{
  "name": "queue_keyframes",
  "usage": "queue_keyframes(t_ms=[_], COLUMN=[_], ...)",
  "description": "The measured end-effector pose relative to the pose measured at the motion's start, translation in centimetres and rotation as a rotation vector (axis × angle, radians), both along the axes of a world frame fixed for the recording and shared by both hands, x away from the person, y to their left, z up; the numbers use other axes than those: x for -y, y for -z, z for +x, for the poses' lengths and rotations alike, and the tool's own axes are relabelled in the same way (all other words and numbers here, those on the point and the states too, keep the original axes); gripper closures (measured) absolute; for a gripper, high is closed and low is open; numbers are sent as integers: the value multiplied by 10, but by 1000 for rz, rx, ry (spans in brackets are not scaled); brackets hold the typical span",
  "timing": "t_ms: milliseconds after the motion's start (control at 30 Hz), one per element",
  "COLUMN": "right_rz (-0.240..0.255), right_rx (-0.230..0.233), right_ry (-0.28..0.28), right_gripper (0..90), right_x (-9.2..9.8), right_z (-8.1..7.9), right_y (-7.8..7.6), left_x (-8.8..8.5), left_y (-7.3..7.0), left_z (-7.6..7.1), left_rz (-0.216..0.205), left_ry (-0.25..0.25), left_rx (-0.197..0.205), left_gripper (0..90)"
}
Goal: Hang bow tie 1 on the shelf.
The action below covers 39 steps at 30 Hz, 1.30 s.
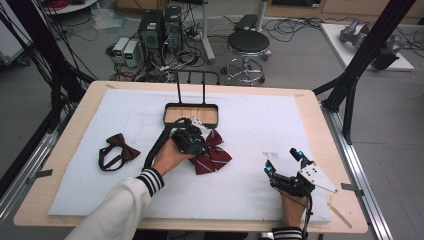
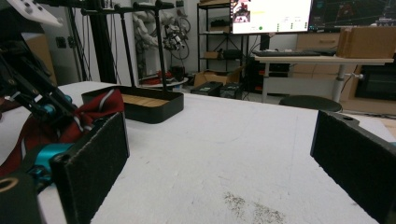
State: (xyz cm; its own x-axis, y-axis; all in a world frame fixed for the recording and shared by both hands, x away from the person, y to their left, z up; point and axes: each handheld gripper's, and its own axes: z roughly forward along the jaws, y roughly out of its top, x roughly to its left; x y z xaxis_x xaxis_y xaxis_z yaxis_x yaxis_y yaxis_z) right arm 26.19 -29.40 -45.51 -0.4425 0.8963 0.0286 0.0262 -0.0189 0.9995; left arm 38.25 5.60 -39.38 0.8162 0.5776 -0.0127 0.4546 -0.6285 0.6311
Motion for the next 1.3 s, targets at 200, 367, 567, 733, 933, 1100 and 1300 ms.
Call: queue_keyframes(t_ms=[200, 367, 567, 733, 933, 1100, 1300], right_rz=[-1, -8, -5, -6, -7, -7, -9], right_rx=[0, 0, -3, -4, -4, -3, -3], right_ry=[0, 3, 1, 0, 1, 1, 2], right_gripper=[36, 36, 36, 36, 36, 36, 36], right_x=[0, 0, -1, -1, -1, -1, -1], right_z=[0, 0, 0, -1, -1, 0, 0], right_y=[0, 0, 0, 0, 0, 0, 0], left_x=[-18, -31, -47, -59, -75, -85, -93], left_y=[-11, -20, -31, -42, -56, -66, -75], left_z=[-5, -8, -7, -6, -3, -2, 0], left_rz=[-75, -111, -139, -158, -205, -218, -211], left_ry=[-46, -73, -97, -121, -140, -155, -170], left_rx=[89, 144, 171, 194, 209, 231, 253], left_gripper=[750, 750, 750, 750, 750, 750, 749])
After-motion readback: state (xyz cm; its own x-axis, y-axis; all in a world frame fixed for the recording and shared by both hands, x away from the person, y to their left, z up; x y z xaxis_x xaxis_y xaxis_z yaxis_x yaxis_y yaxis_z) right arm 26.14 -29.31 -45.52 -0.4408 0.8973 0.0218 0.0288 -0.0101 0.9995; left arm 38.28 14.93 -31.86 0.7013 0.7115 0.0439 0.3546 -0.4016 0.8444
